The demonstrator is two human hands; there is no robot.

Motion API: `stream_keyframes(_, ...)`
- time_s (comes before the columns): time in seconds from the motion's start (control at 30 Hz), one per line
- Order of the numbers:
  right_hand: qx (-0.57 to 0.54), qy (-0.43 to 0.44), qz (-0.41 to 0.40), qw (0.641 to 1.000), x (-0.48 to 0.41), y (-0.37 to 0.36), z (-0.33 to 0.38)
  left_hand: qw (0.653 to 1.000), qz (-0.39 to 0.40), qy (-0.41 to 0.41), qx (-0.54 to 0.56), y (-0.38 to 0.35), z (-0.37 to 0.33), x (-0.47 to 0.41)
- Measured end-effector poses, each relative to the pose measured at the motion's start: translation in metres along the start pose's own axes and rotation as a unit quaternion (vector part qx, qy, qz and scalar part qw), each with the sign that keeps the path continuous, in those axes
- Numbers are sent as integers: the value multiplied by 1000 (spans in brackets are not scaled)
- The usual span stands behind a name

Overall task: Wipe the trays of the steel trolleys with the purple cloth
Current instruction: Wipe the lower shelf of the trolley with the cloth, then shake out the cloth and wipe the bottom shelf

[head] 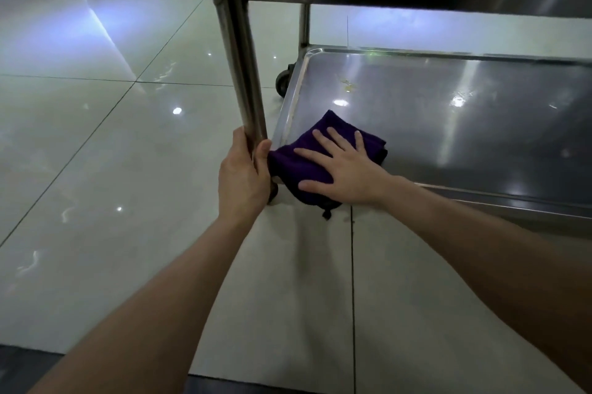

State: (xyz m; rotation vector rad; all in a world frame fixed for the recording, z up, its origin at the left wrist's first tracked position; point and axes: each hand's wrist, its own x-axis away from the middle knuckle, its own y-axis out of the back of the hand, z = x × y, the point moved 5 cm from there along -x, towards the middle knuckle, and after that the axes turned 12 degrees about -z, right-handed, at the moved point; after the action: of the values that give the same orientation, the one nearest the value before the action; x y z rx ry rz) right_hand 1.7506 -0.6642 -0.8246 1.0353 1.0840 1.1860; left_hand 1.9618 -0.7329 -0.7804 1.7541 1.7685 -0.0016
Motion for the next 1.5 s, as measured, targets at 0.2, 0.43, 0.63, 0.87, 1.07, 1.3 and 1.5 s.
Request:
stream_keyframes(0.2, -15, 5, 11, 1000, 56, 29, -8, 995, 36, 82, -48, 16, -11, 7)
stream_keyframes(0.43, -73, -43, 39, 996, 80, 117, 8, 916, 331, 57, -218, 62, -39, 0)
stream_keyframes(0.63, -143, -43, -59, 987, 87, 186, 49, 946, 258, -9, -194, 119, -96, -44)
stream_keyframes(0.87, -378, -146, -109, 908, 102, 172, 82, 935, 269, -131, -192, 130, -146, -41)
stream_keyframes(1.07, -536, -216, -53, 814, 96, 152, 90, 880, 340, -142, -298, 167, -144, -63)
stream_keyframes(1.3, -566, -265, 33, 780, 81, 152, 165, 913, 294, 13, -283, 243, -116, -76)
stream_keyframes(1.5, -606, -269, 113, 740, 39, 212, 246, 933, 175, 241, -203, 296, -77, -39)
